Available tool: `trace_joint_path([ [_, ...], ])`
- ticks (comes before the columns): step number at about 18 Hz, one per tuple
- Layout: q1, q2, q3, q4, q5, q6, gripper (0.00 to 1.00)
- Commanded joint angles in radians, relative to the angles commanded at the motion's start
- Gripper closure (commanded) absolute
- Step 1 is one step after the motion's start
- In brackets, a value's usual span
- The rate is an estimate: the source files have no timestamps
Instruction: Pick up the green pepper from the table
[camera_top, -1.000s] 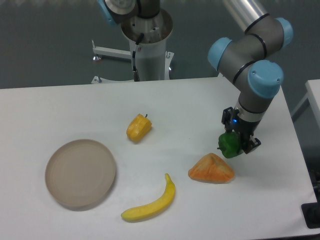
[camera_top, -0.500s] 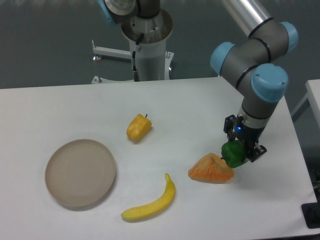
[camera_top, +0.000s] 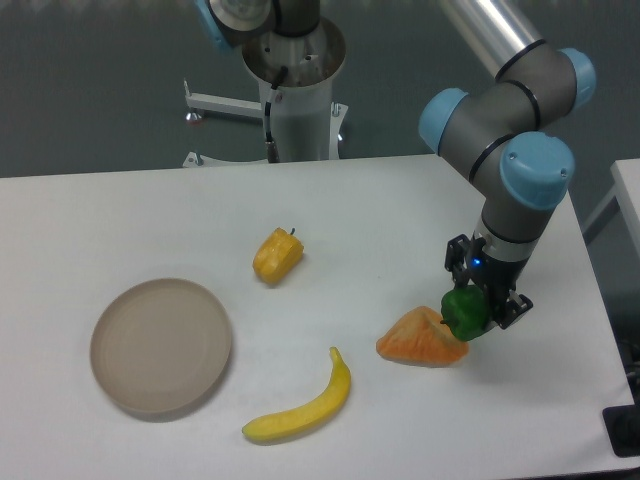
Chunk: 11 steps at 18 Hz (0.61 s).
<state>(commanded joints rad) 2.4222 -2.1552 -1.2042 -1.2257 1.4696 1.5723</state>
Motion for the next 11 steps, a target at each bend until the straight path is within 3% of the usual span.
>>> trace_joint_path([
  [11, -0.002, -0.002, -0.002, 0.000, 0.000, -0.006, 0.43],
])
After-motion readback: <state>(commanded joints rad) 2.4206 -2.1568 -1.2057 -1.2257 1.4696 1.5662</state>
